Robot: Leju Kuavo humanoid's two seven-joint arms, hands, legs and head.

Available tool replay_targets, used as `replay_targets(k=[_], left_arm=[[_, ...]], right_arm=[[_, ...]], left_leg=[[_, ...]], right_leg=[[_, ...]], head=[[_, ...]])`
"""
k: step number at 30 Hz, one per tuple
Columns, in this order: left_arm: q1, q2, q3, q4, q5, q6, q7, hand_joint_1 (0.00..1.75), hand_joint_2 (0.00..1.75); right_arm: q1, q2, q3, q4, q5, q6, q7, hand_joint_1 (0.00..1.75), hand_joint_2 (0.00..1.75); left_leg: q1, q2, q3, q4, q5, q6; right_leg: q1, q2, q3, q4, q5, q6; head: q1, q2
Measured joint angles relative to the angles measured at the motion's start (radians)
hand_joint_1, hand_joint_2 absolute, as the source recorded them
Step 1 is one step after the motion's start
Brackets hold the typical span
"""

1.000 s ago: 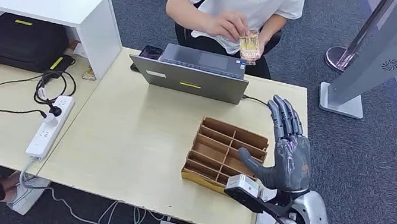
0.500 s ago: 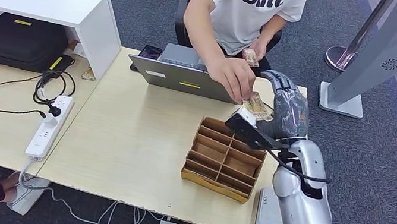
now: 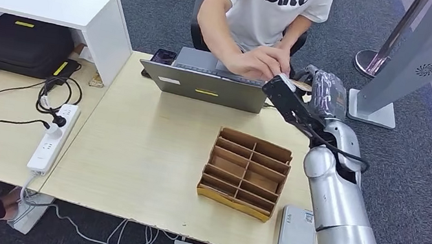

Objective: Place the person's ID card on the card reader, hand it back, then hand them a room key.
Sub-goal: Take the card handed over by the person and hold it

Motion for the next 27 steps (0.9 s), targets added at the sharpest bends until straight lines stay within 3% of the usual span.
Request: replay_targets(k=[7, 13, 19, 27], left_arm=[[0.0, 0.001, 0.0, 0.001, 0.008, 0.015, 0.0, 0.0, 1.75], [0.003, 0.0, 0.001, 0.006, 0.035, 0.034, 0.002, 0.0, 1.75], [0.006, -0.004, 0.008, 0.006, 0.057, 0.049, 0.002, 0.0, 1.75], [0.009, -0.01, 0.034, 0.006, 0.087, 0.063, 0.001, 0.0, 1.75]], right_arm=[[0.042, 0.011, -0.016, -0.094, -0.07, 0.016, -0.12, 1.75, 1.75], [0.208, -0.002, 0.019, -0.363, -0.167, 0.065, -0.194, 1.75, 1.75], [0.363, -0.053, 0.064, -0.578, -0.225, 0.081, -0.218, 1.75, 1.75], [0.555, -0.153, 0.081, -0.724, -0.239, 0.058, -0.259, 1.75, 1.75]], left_leg=[[0.0, 0.0, 0.0, 0.0, 0.0, 0.0], [0.001, 0.0, 0.0, 0.0, 0.0, 0.0], [0.001, 0.0, 0.0, 0.0, -0.001, 0.0], [0.001, 0.0, 0.0, 0.0, -0.001, 0.0]], right_leg=[[0.0, 0.0, 0.0, 0.0, 0.0, 0.0], [0.0, 0.0, -0.001, -0.001, 0.0, 0.0], [0.0, 0.0, 0.0, -0.001, 0.0, 0.0], [0.0, 0.0, 0.0, -0.001, 0.0, 0.0]], head=[[0.0, 0.0], [0.0, 0.0], [0.0, 0.0], [0.0, 0.0]])
